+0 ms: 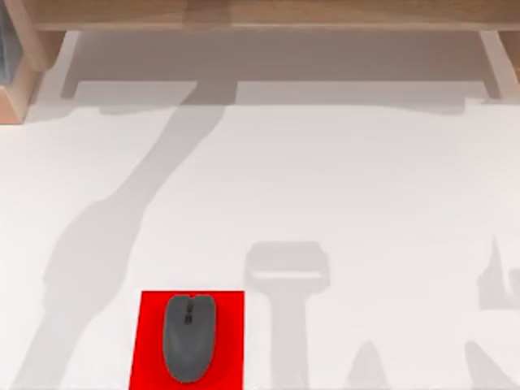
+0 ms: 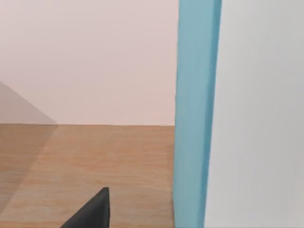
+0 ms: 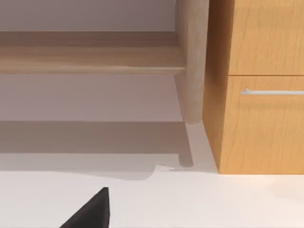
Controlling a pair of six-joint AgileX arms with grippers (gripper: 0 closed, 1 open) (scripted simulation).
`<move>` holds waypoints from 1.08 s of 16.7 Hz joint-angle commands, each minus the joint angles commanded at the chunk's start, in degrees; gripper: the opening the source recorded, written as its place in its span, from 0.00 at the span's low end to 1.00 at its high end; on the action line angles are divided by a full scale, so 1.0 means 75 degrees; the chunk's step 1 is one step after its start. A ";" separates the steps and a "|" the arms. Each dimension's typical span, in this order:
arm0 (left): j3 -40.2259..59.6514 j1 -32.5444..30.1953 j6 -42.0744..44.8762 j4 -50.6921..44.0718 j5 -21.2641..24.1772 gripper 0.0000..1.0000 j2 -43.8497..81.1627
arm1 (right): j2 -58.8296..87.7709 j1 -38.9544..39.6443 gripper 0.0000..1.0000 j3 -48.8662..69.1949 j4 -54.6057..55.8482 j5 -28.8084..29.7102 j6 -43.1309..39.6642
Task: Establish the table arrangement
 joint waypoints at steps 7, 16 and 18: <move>0.0959 0.0114 -0.0006 -0.0320 0.0130 1.00 0.0638 | 0.0000 0.0000 1.00 0.0000 0.0000 0.0000 0.0000; 0.0959 0.0114 -0.0006 -0.0320 0.0130 0.55 0.0638 | 0.0000 0.0000 1.00 0.0000 0.0000 0.0000 0.0000; 0.0959 0.0114 -0.0006 -0.0320 0.0130 0.40 0.0638 | 0.0000 0.0000 1.00 0.0000 0.0000 0.0000 0.0000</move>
